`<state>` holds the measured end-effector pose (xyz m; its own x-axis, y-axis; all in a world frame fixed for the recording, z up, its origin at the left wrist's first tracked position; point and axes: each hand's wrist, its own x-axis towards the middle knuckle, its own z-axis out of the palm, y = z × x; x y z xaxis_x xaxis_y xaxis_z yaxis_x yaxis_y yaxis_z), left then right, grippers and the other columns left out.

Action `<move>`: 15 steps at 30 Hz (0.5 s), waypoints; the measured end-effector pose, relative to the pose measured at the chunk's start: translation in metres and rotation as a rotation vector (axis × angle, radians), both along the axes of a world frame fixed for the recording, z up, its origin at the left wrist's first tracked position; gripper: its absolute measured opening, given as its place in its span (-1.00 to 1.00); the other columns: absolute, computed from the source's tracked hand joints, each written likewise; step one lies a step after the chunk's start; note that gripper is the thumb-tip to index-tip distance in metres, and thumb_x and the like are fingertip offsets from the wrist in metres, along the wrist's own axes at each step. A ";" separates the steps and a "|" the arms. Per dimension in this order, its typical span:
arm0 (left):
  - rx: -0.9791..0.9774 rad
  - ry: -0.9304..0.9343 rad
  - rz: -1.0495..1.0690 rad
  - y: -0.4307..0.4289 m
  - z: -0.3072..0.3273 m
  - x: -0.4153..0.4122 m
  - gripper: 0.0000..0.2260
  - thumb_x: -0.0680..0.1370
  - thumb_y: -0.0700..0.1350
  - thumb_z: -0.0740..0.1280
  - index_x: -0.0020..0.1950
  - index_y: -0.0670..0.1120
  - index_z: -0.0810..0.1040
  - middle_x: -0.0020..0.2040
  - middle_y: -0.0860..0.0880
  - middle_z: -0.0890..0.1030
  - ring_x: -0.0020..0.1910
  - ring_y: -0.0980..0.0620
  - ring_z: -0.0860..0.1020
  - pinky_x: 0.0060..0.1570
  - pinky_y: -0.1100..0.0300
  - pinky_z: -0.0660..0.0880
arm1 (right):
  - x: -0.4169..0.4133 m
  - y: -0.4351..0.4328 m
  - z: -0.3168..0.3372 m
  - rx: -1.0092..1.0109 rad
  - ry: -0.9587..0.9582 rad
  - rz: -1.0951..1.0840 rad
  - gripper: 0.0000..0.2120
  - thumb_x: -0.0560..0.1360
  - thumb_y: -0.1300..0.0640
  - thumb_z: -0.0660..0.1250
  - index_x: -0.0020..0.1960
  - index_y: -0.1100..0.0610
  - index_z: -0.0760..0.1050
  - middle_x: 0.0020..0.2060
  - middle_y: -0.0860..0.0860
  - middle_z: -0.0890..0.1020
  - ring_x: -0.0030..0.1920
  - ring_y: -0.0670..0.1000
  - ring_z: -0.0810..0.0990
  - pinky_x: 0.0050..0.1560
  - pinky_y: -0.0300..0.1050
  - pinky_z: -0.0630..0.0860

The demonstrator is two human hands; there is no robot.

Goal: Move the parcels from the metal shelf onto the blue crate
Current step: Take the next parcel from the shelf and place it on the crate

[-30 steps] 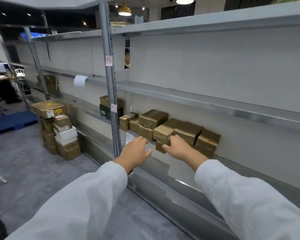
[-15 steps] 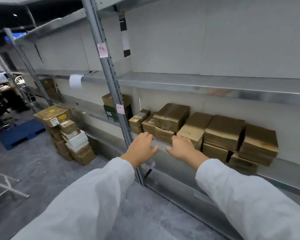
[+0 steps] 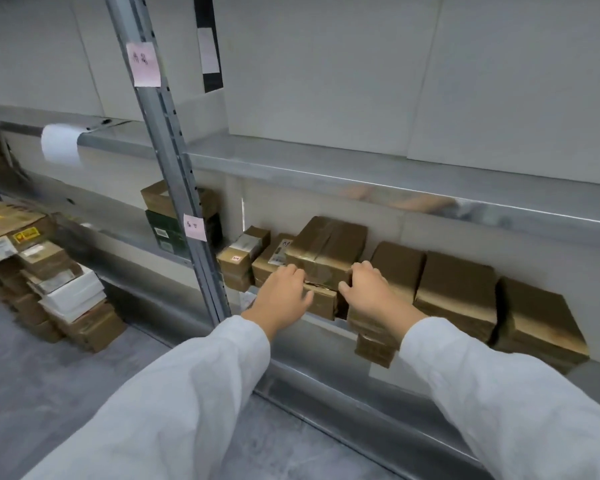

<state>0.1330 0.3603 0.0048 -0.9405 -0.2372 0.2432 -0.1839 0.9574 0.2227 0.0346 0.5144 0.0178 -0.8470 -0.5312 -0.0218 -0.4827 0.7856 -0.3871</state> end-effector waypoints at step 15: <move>0.218 -0.217 -0.138 -0.131 -0.012 -0.153 -0.67 0.61 0.08 0.23 0.25 -0.10 0.50 0.13 -0.10 0.55 0.14 -0.09 0.52 0.17 -0.01 0.51 | -0.119 -0.095 -0.021 0.094 -0.224 -0.312 -0.40 0.65 -0.10 0.06 0.49 0.33 0.19 0.40 0.28 0.40 0.39 0.24 0.39 0.28 -0.01 0.36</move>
<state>-0.0205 0.2289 -0.0072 -0.9916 -0.1289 -0.0086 -0.1218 0.9105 0.3952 -0.0848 0.4199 -0.0035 -0.9361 -0.2356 -0.2613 -0.1265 0.9184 -0.3748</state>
